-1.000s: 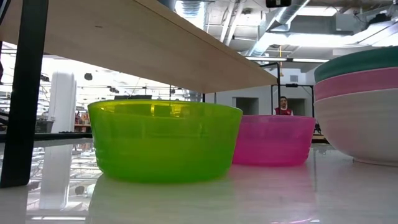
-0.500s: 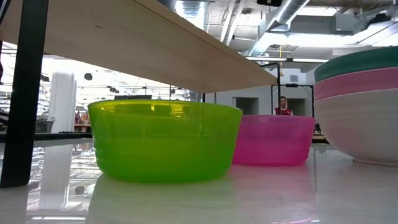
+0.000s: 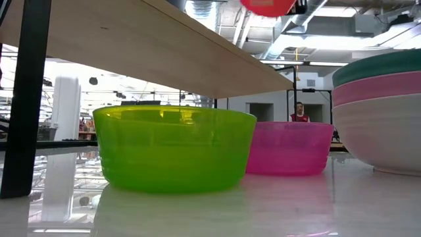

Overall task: Place and stack bowls onto a shelf
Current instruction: Put the orange bowl on the shelf

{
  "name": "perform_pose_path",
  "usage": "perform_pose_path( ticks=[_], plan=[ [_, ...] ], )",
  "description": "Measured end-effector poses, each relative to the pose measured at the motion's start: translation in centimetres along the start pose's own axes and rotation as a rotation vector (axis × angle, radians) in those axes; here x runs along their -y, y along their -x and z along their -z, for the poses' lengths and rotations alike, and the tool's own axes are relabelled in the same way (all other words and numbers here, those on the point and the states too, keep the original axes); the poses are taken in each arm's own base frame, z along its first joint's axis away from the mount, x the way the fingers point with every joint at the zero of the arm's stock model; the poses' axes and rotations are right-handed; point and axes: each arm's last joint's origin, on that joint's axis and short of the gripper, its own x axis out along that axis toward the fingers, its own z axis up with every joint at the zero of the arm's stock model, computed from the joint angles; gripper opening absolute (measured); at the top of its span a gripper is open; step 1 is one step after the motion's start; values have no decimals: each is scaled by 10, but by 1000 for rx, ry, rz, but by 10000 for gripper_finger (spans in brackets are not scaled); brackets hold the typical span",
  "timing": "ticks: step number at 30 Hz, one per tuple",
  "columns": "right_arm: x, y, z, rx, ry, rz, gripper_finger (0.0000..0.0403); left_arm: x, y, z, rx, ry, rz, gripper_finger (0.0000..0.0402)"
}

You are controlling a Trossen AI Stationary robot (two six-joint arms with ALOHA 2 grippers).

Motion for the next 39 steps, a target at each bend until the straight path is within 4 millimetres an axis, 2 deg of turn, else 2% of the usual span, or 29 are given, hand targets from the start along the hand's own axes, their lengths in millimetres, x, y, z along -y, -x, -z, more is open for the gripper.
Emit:
perform_pose_path(
  ticks=[5, 15, 23, 26, 30, 39],
  plan=[
    [5, 1, -2, 15, -12, 27, 23, 3, -5, 8, -47, -37, 47, 215],
    [27, 6, -11, 55, -83, 93, 23, -3, -17, 35, -131, -25, 104, 215],
    [13, 3, -5, 14, 170, 14, 23, -6, -25, 54, -130, -44, 165, 215],
    [7, 2, -3, 7, 275, 6, 23, -9, -25, 52, -111, -56, 141, 215],
    [3, 1, -1, 1, 412, -4, 23, -10, -25, 44, 26, -50, 158, 215],
    [-7, -2, 3, -13, 570, -42, 23, -21, -25, 36, 161, -90, 56, 215]
  ],
)
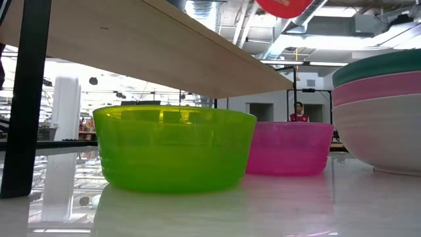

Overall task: Place and stack bowls onto a shelf
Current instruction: Put the orange bowl on the shelf

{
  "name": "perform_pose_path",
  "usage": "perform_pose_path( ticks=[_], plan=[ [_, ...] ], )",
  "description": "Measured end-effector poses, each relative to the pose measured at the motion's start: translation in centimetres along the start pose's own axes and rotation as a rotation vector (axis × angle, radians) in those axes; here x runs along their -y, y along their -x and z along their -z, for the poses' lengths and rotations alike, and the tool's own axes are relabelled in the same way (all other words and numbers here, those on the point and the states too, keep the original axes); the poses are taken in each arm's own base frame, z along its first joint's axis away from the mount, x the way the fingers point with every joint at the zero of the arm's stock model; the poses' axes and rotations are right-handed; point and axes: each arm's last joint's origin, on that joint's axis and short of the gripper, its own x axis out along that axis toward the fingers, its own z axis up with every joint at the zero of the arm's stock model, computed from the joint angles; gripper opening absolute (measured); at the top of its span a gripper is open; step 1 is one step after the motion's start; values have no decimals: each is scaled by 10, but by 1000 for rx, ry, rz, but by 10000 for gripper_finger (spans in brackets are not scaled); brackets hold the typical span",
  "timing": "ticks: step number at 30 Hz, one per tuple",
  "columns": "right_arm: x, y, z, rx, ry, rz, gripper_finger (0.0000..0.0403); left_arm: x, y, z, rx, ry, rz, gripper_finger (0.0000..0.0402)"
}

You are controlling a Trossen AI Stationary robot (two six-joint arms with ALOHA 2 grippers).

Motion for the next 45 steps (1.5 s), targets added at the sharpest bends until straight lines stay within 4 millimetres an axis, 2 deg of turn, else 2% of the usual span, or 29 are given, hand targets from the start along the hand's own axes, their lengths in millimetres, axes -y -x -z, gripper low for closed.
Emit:
perform_pose_path(
  ticks=[6, 10, 14, 19, 22, 26, 30, 39, 45],
  plan=[
    [-9, -5, -2, -12, 116, -15, 23, 6, -4, -3, 155, -43, 84, 215],
    [-10, -5, -2, -15, 155, 1, 23, 15, -16, -2, 109, -42, 120, 215],
    [5, -2, -1, -12, -54, 59, 23, 19, -16, -3, -95, 89, 83, 215],
    [28, 7, 2, 50, -418, 133, 23, 24, -10, 1, -253, 301, 56, 215],
    [38, 13, 1, 124, -542, 162, 23, 26, -6, 0, -364, 381, -16, 215],
    [48, 19, -3, 230, -622, 161, 23, 26, -2, -3, -473, 341, -99, 215],
    [53, 21, -3, 242, -640, 167, 23, 27, 0, -9, -529, 256, -129, 215],
    [69, 26, 2, 261, -674, 162, 23, 27, 4, -23, -484, 30, -102, 215],
    [68, 26, 2, 253, -646, 165, 23, 19, -1, -11, -471, 6, -111, 215]
  ],
)
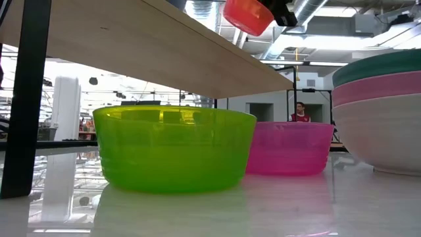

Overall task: Place and stack bowls onto a shelf
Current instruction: Put the orange bowl on the shelf

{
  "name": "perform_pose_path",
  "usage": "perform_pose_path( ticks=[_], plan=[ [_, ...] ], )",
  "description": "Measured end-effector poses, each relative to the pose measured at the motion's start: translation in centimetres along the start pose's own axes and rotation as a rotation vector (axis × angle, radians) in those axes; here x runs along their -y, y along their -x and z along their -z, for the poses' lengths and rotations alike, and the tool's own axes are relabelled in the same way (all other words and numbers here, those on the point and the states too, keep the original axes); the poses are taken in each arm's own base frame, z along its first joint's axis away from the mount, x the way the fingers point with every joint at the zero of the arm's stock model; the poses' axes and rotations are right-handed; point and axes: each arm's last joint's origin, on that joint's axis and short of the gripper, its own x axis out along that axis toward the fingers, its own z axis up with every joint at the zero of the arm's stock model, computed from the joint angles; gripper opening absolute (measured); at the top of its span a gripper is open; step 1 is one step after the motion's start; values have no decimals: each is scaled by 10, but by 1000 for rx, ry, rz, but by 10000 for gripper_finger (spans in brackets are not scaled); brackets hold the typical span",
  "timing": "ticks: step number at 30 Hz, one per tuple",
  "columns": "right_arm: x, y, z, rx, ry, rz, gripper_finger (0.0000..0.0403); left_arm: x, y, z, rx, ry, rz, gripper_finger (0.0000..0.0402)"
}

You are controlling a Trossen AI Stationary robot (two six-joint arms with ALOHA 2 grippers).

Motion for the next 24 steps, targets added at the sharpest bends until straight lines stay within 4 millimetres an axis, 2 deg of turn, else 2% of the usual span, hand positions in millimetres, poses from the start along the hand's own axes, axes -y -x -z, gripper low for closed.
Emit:
perform_pose_path(
  ticks=[6, 11, 14, 24],
  plan=[
    [-7, -1, 2, -6, 27, -12, 23, -1, -9, 7, 71, 1, 57, 215],
    [-6, -1, 2, -6, 38, -12, 23, 2, -14, 15, 56, -63, 112, 205],
    [-7, -1, 2, -9, 42, -19, 23, 4, -19, 16, 41, -75, 133, 172],
    [-9, -2, 2, -7, 91, -32, 23, 7, -21, 14, 39, -136, 147, 22]
  ],
)
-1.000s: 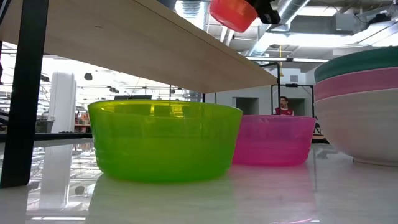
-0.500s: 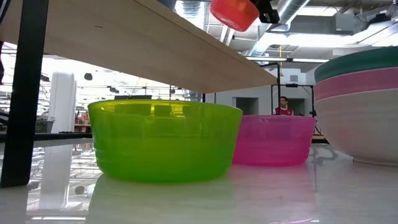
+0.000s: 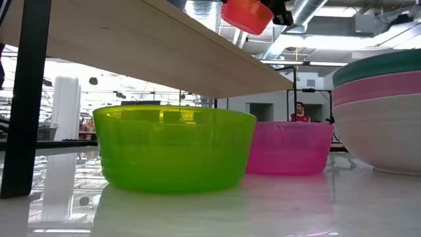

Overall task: Place and stack bowls onto a shelf
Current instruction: Put the orange bowl on the shelf

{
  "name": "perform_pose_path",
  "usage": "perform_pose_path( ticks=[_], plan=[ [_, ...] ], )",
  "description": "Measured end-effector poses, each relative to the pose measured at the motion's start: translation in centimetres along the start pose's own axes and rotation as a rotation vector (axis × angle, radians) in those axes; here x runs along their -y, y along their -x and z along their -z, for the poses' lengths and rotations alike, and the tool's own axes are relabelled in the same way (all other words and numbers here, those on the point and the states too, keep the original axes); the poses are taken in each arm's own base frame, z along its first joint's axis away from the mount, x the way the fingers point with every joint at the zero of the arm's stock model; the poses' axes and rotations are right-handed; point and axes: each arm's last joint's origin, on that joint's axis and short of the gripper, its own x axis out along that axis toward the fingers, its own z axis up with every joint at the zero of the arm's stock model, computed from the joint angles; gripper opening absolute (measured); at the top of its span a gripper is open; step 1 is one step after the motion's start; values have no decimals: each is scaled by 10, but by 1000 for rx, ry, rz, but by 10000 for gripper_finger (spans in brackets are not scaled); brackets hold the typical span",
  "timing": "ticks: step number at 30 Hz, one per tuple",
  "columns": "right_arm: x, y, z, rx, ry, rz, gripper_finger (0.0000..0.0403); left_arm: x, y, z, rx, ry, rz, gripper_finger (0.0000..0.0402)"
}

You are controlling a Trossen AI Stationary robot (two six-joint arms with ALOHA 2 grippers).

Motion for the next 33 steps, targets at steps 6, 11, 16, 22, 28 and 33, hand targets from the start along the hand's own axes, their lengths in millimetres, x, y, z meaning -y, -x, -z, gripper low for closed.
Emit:
perform_pose_path(
  ticks=[6, 11, 16, 22, 28, 33],
  plan=[
    [-2, 0, 0, 7, 39, -4, 44, 1, -1, 0, 2, -16, 6, 9],
    [-3, 2, -3, 42, 80, -20, 86, 1, -1, 0, -3, 5, 8, 2],
    [-4, 7, -3, 72, 142, -29, 119, 3, -1, 1, -18, 27, 24, 0],
    [-8, 40, 3, 150, 194, -48, 156, 4, -2, 5, -36, 118, 35, 1],
    [-12, 97, 24, 262, 197, -70, 176, 9, -3, 11, 6, 265, 123, 2],
    [-13, 135, 49, 345, 142, -102, 175, 10, -5, 10, 155, 556, 256, 1]
  ],
)
